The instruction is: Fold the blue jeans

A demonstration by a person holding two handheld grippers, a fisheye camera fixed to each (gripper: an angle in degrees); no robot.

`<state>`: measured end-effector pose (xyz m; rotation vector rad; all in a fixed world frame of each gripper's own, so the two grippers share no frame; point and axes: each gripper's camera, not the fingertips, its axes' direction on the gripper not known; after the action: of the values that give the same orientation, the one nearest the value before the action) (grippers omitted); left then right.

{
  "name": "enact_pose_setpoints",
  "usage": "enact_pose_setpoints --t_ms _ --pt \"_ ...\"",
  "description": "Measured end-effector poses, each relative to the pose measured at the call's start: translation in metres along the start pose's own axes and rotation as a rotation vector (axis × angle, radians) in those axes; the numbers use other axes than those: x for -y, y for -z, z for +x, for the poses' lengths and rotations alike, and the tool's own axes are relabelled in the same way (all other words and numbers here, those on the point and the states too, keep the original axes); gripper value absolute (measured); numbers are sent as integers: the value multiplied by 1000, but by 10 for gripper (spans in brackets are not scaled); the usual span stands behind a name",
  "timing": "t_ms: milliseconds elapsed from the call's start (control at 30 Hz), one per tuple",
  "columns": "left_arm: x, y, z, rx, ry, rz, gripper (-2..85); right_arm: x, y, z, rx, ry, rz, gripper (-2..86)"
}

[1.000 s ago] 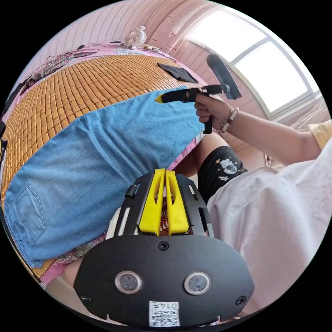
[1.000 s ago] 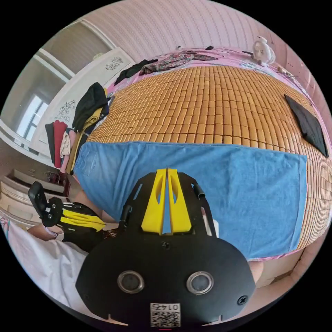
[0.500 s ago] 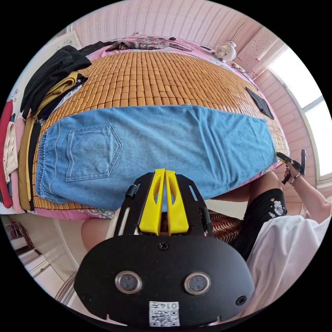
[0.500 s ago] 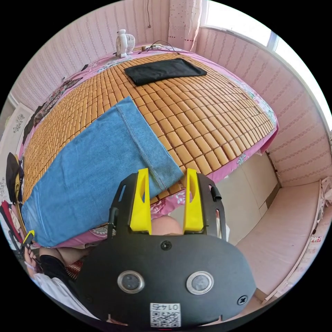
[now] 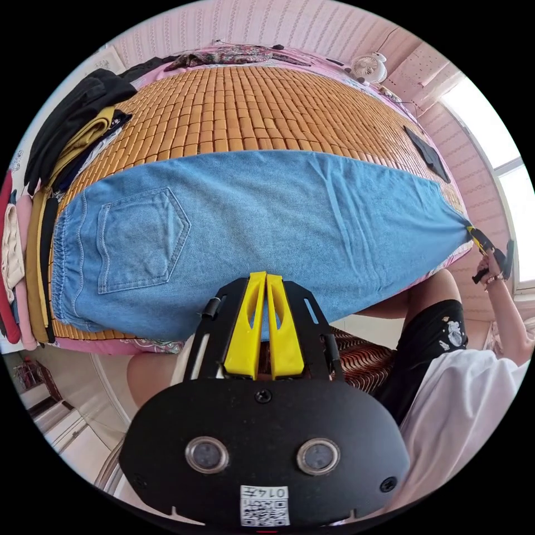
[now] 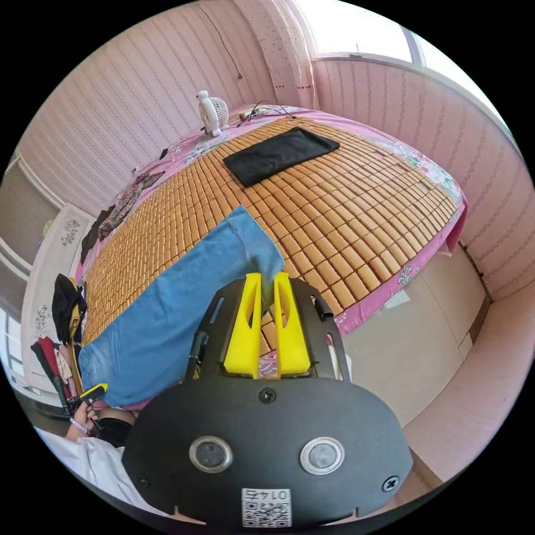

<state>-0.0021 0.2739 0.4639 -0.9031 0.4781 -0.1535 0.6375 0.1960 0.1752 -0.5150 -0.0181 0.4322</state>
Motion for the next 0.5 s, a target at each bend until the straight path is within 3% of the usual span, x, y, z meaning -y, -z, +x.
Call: enact_pose_setpoints --t_ms 267,367,500 --pt "23 -13 60 -187 -188 11 -10 53 107 -41 78 142 284 38" --pt "28 -9 71 -217 -212 53 -10 58 143 -105 215 362 345 37" --pt "18 16 48 -308 -133 143 -10 25 141 -241 543 763 215 40"
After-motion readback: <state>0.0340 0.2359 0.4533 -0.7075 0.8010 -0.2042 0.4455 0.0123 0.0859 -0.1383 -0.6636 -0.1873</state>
